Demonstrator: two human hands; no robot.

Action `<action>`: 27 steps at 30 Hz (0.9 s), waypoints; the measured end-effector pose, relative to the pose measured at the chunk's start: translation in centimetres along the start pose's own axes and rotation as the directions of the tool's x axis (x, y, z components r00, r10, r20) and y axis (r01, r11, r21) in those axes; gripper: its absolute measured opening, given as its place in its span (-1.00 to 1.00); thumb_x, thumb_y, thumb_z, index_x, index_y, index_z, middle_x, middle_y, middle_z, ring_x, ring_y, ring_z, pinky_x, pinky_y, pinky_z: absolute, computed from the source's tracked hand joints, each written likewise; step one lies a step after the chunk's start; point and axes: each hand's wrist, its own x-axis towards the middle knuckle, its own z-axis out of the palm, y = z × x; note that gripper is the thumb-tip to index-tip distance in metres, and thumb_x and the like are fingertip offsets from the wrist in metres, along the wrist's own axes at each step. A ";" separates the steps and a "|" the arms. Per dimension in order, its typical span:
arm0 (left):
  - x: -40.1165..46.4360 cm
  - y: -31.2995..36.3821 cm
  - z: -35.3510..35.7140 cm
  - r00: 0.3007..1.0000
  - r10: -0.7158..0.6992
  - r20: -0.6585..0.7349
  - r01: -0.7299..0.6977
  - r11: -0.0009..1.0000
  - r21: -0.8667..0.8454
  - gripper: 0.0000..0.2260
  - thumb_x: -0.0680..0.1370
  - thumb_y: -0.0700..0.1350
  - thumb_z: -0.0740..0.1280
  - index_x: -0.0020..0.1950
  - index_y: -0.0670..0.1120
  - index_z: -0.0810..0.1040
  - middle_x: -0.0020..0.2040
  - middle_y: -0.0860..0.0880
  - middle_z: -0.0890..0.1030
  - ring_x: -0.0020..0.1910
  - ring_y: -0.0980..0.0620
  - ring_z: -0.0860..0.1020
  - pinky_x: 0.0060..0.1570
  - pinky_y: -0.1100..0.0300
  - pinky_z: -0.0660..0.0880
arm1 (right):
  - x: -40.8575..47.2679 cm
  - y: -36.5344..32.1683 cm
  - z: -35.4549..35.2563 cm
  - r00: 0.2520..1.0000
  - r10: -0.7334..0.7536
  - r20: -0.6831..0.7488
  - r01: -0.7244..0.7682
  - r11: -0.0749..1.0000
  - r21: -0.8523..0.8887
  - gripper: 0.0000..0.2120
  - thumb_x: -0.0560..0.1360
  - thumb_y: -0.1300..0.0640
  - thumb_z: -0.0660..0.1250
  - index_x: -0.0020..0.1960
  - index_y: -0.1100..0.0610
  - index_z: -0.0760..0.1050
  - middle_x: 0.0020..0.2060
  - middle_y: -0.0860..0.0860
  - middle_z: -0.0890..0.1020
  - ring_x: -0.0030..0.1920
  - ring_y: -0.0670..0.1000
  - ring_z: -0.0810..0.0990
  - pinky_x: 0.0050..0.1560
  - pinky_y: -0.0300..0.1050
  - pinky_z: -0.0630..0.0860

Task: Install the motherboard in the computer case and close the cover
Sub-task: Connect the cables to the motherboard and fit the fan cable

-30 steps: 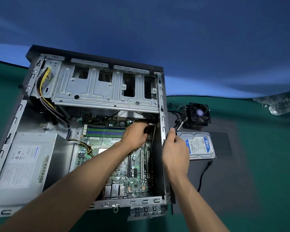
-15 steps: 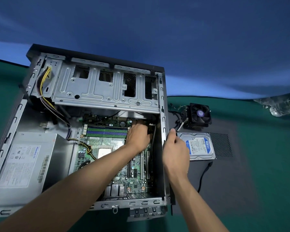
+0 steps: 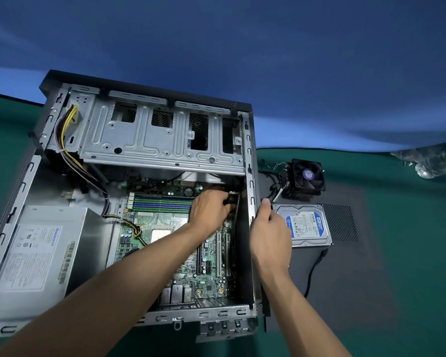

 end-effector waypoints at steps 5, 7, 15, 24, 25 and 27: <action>0.2 0.0 -0.2 1.000 0.014 0.009 -0.015 0.999 0.041 -0.91 0.50 -0.08 0.40 -0.13 -0.09 0.65 -0.42 0.11 0.50 -0.44 0.12 0.45 -0.17 0.18 0.51 | 0.0 -0.1 0.0 1.000 -0.007 -0.004 0.007 1.000 0.000 -0.51 0.63 -0.14 -0.08 -0.16 0.11 0.49 -0.31 -0.05 0.49 -0.16 0.09 0.48 -0.17 -0.05 0.30; 0.3 0.0 -0.2 1.000 0.020 0.024 -0.021 0.997 0.068 -0.86 0.51 -0.08 0.39 -0.19 -0.11 0.62 -0.39 0.06 0.54 -0.40 0.07 0.50 -0.15 0.13 0.53 | 0.0 0.0 0.0 1.000 -0.003 0.000 0.003 1.000 0.003 -0.49 0.63 -0.14 -0.08 -0.16 0.12 0.50 -0.26 -0.01 0.55 -0.16 0.09 0.51 -0.17 -0.04 0.33; 0.9 0.9 -1.2 0.997 -0.014 0.072 0.003 0.989 0.149 -0.79 0.52 -0.08 0.34 -0.30 -0.12 0.56 -0.35 -0.02 0.59 -0.31 -0.03 0.56 -0.10 0.10 0.52 | 0.0 0.1 -0.1 1.000 0.009 0.009 -0.009 1.000 0.028 -0.47 0.62 -0.17 -0.07 -0.24 0.12 0.47 -0.26 0.03 0.57 -0.17 0.09 0.53 -0.17 -0.03 0.35; 0.9 0.6 -1.2 0.991 0.024 0.132 -0.049 0.981 0.189 -0.79 0.52 -0.10 0.36 -0.31 -0.09 0.52 -0.40 0.04 0.50 -0.36 0.00 0.54 -0.15 0.09 0.55 | 0.1 0.1 0.0 1.000 0.005 -0.007 -0.005 1.000 0.014 -0.49 0.62 -0.15 -0.06 -0.32 0.09 0.43 -0.36 -0.03 0.52 -0.31 -0.09 0.46 -0.37 -0.15 0.25; 0.9 0.7 -1.3 0.991 0.023 0.133 -0.050 0.978 0.203 -0.77 0.52 -0.10 0.35 -0.33 -0.07 0.48 -0.41 0.05 0.49 -0.36 -0.01 0.54 -0.15 0.09 0.55 | 0.2 0.1 0.0 1.000 0.007 -0.003 -0.007 1.000 0.012 -0.49 0.62 -0.15 -0.06 -0.31 0.09 0.43 -0.36 -0.04 0.52 -0.31 -0.09 0.46 -0.37 -0.14 0.26; 0.8 0.9 -1.4 0.991 0.020 0.133 -0.048 0.977 0.208 -0.76 0.53 -0.12 0.34 -0.34 -0.07 0.46 -0.41 0.04 0.49 -0.37 -0.01 0.54 -0.15 0.09 0.55 | 0.1 0.1 0.0 1.000 0.010 0.007 -0.010 1.000 0.019 -0.49 0.62 -0.15 -0.06 -0.30 0.09 0.45 -0.35 -0.04 0.53 -0.31 -0.08 0.47 -0.35 -0.10 0.28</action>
